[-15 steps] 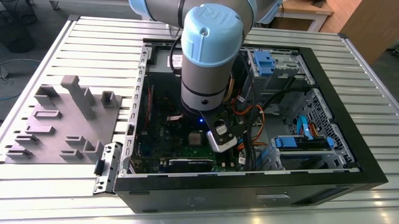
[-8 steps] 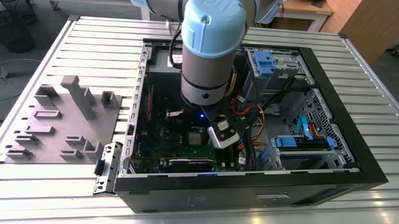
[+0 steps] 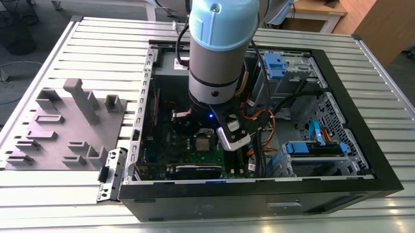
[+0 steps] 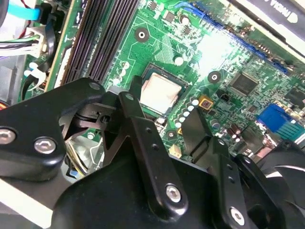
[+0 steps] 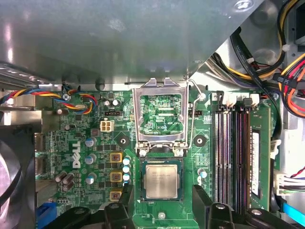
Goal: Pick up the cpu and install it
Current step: 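Place the cpu into insertion slot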
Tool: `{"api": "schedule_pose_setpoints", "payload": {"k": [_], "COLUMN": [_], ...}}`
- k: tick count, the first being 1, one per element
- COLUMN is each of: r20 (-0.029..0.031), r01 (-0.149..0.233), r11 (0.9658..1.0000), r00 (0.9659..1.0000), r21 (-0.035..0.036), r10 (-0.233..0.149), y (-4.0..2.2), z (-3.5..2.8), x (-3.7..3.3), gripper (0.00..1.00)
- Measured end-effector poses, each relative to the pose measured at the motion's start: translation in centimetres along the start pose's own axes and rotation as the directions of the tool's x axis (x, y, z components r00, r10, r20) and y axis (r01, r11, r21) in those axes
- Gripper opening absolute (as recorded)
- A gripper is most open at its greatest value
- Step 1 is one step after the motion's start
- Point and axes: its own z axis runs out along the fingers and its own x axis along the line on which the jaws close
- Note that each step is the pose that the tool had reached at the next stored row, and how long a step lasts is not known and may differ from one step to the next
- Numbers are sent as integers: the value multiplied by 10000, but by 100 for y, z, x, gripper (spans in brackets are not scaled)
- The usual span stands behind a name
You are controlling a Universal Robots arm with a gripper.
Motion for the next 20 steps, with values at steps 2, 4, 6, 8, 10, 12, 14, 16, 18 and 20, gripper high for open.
{"api": "schedule_pose_setpoints", "payload": {"k": [2,4,6,8,10,12,14,16,18,20], "r20": [-1,-1,-1,-1,-1,-1,-1,-1,-1,-1], "r01": [0,0,0,0,0,0,1,0,0,0], "r11": [10000,10000,10000,10000,10000,10000,10000,10000,10000,10000], "r00": [10000,10000,10000,10000,10000,10000,10000,10000,10000,10000], "r21": [2,3,3,3,3,3,4,4,4,4], "r10": [0,0,0,0,0,0,-1,0,0,0], "y": [0,0,0,0,0,0,0,-1,0,0], "z": [-1,-1,-1,-1,-1,-1,-1,-1,-1,-1], "x": [0,0,0,0,0,0,0,0,0,0], "gripper": [60,60,53,46,41,29,23,17,11,11]}}
